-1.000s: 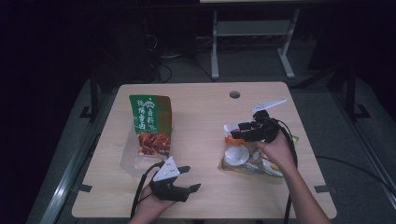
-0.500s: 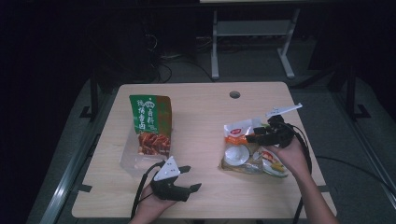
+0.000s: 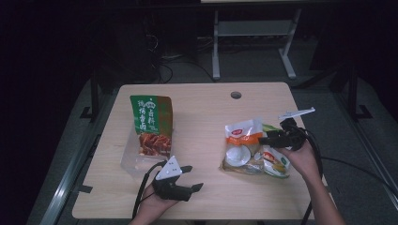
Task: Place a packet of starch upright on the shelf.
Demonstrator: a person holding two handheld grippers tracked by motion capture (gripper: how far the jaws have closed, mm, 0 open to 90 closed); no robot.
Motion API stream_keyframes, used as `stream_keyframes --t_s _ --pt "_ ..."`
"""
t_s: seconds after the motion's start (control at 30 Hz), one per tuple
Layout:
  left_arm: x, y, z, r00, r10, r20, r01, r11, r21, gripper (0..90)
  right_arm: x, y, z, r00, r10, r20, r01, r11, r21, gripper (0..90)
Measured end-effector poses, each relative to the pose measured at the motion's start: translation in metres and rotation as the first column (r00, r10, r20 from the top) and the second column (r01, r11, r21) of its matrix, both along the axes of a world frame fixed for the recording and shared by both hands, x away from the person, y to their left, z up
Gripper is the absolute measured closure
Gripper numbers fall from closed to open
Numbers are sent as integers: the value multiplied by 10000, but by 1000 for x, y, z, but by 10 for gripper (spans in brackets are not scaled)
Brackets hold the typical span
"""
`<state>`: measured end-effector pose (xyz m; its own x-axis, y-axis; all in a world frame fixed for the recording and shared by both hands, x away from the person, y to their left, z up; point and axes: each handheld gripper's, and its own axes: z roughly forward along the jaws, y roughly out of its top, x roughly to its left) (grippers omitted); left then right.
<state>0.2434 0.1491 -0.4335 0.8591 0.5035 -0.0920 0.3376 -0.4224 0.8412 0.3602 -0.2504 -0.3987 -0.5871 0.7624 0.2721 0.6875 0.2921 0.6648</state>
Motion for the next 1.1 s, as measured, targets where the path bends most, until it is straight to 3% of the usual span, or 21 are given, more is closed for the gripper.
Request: stream_keyframes --t_s 0.2,0.53,0.67,0.9,1.1 --pt "4 -2 0 10000 16 -66 -16 10000 26 291 11 4 -10 9994 90 -322 -91 10000 -30 477" --pt "7 -5 1 9997 -52 -219 55 9999 128 292 23 16 -26 9950 490 -872 -482 9988 110 747" --pt "10 -7 2 9997 -57 -233 59 9999 89 294 21 21 -24 9932 727 -907 -724 9974 66 868" --pt "16 -14 1 9993 -24 -382 24 10000 5 294 11 25 -12 9934 1089 -359 -1071 9930 495 898" --pt "26 -24 1 9987 12 -512 -19 9999 -139 294 -2 26 0 9882 1523 136 -1529 9855 740 898"
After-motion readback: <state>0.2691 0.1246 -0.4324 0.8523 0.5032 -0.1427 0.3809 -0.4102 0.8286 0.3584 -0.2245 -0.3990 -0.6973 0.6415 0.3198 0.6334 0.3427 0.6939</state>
